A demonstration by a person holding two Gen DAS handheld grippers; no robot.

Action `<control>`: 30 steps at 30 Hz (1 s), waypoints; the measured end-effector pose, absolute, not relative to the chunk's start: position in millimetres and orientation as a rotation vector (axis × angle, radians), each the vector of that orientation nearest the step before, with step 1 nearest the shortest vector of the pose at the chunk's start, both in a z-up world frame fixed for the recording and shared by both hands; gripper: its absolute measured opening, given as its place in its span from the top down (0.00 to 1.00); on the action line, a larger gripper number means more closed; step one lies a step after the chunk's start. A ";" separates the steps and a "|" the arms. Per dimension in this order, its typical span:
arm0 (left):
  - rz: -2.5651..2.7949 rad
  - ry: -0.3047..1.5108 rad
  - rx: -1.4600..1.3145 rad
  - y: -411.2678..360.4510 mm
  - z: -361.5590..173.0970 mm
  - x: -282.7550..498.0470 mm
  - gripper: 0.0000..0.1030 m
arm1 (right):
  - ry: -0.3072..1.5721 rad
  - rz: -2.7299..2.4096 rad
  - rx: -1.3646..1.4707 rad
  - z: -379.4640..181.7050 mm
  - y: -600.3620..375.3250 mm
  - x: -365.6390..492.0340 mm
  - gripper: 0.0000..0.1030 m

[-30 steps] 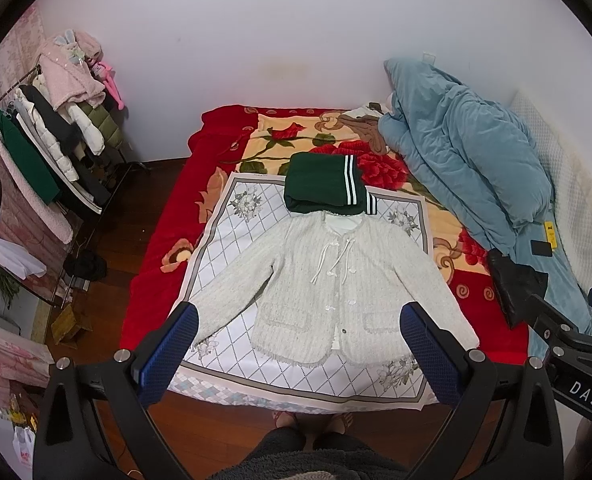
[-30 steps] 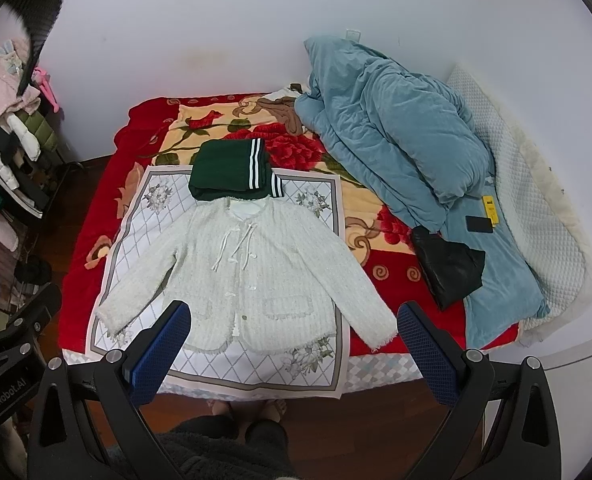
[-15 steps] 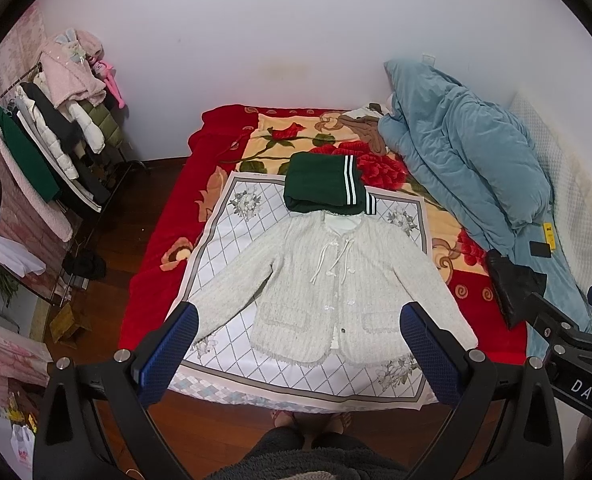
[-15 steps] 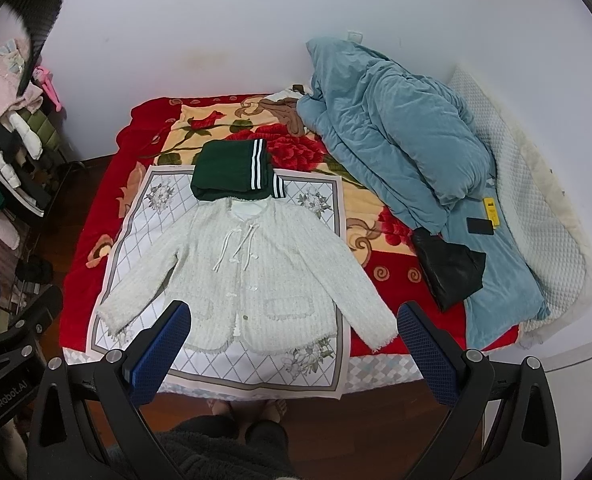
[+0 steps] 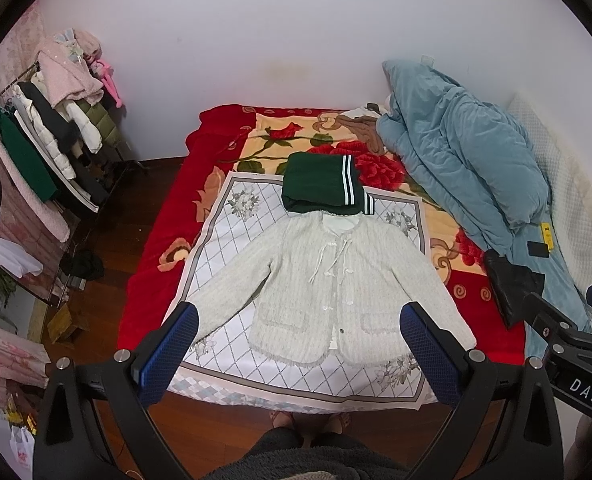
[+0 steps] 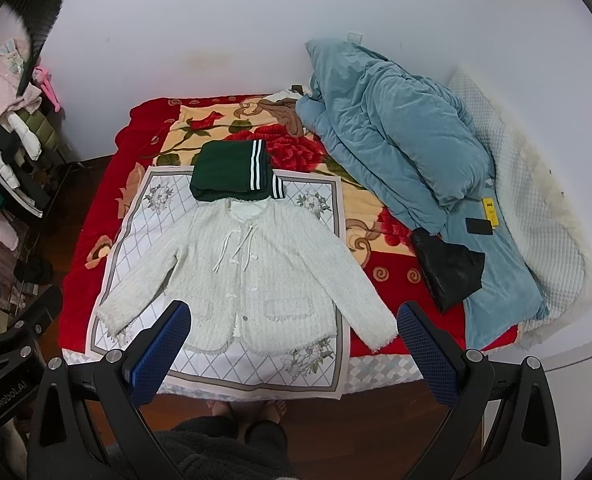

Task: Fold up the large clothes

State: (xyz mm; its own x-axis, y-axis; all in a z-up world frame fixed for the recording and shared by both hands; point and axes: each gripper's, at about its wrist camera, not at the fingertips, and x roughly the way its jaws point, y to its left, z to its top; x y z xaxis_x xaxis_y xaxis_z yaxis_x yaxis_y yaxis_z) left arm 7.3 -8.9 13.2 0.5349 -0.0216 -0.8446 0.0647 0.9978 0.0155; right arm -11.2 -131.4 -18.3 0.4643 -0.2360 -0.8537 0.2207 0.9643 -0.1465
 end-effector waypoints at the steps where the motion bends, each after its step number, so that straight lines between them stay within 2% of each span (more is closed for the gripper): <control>1: -0.054 1.008 0.046 -10.1 14.6 8.7 0.00 | 1.052 -0.279 -0.013 -18.1 -131.7 -11.1 0.00; 11: -0.073 0.996 0.060 -5.2 1.7 20.0 0.00 | 1.067 -0.300 0.010 -22.4 -125.7 -0.3 0.00; 17: -0.066 1.001 0.125 -8.8 -69.8 73.2 0.00 | 1.056 -0.351 0.118 -65.9 -158.4 10.0 0.00; 20: -0.040 1.019 0.178 -17.8 -117.7 100.9 0.00 | 1.087 -0.426 0.270 -121.0 -206.5 16.7 0.01; 21: -0.032 1.019 0.191 -23.0 -135.6 108.9 0.00 | 1.093 -0.458 0.323 -140.9 -225.5 15.7 0.05; 22: -0.021 1.025 0.203 -25.7 -150.7 114.3 0.00 | 1.096 -0.488 0.375 -161.8 -244.8 14.1 0.19; 24: -0.007 1.052 0.208 -36.1 -184.1 127.9 0.00 | 1.112 -0.567 0.460 -208.3 -283.6 9.4 0.28; 30: 0.046 1.177 0.199 -84.6 -292.2 175.7 0.00 | 1.189 -0.683 0.861 -379.7 -396.5 -16.2 0.28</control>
State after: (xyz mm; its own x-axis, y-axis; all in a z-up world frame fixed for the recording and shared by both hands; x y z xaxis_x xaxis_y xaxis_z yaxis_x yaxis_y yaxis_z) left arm 175.7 -84.6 -292.2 0.3845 0.1399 -0.9125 0.0681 0.9815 0.1792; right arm -16.2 -396.5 -379.7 0.2483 -0.0119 -0.9686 0.8305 0.5172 0.2065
